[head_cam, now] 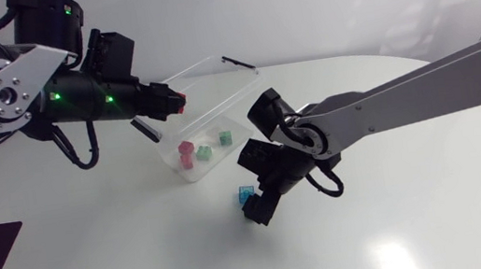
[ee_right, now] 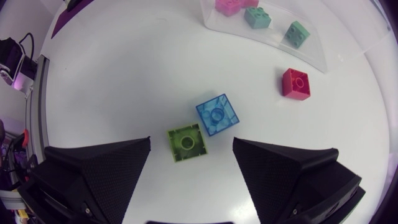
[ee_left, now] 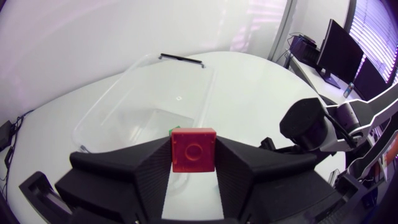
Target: Place the duplo bricks in the container
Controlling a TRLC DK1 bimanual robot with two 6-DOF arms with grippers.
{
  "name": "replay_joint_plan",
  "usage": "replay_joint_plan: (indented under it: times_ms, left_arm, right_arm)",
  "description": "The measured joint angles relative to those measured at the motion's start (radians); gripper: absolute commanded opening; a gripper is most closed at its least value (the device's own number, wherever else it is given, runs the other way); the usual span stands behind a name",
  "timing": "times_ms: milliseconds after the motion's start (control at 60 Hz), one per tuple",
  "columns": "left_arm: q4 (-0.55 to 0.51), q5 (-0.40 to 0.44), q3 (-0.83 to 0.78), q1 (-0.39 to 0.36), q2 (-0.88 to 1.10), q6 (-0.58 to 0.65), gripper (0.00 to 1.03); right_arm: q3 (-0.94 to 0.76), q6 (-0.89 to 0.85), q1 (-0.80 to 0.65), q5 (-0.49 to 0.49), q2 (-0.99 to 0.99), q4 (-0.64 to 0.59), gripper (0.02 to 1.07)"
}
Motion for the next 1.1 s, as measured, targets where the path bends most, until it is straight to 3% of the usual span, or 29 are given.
replay_joint_plan:
  times_ms: [417, 483, 567, 717, 850, 1100]
  left_arm:
    - [0.183, 0.000, 0.000, 0.065, 0.161, -0.011, 0.35]
    - [0.195, 0.000, 0.005, 0.069, 0.178, -0.013, 0.42]
    - [0.210, -0.004, 0.014, 0.074, 0.205, -0.019, 0.67]
    - [0.222, -0.008, 0.038, 0.081, 0.252, -0.019, 0.87]
    - [0.226, -0.027, 0.047, 0.081, 0.271, -0.023, 0.92]
    - [0.226, -0.027, 0.049, 0.081, 0.251, -0.026, 0.92]
  right_arm:
    - [0.056, -0.008, 0.015, 0.019, 0.061, -0.068, 0.97]
    - [0.065, -0.011, 0.018, 0.026, 0.062, -0.088, 0.93]
    - [0.080, -0.016, 0.020, 0.029, 0.069, -0.102, 0.87]
    - [0.100, -0.028, 0.020, 0.036, 0.089, -0.122, 0.75]
    - [0.109, -0.031, 0.020, 0.035, 0.101, -0.154, 0.74]
    - [0.128, -0.055, 0.017, 0.033, 0.135, -0.173, 0.60]
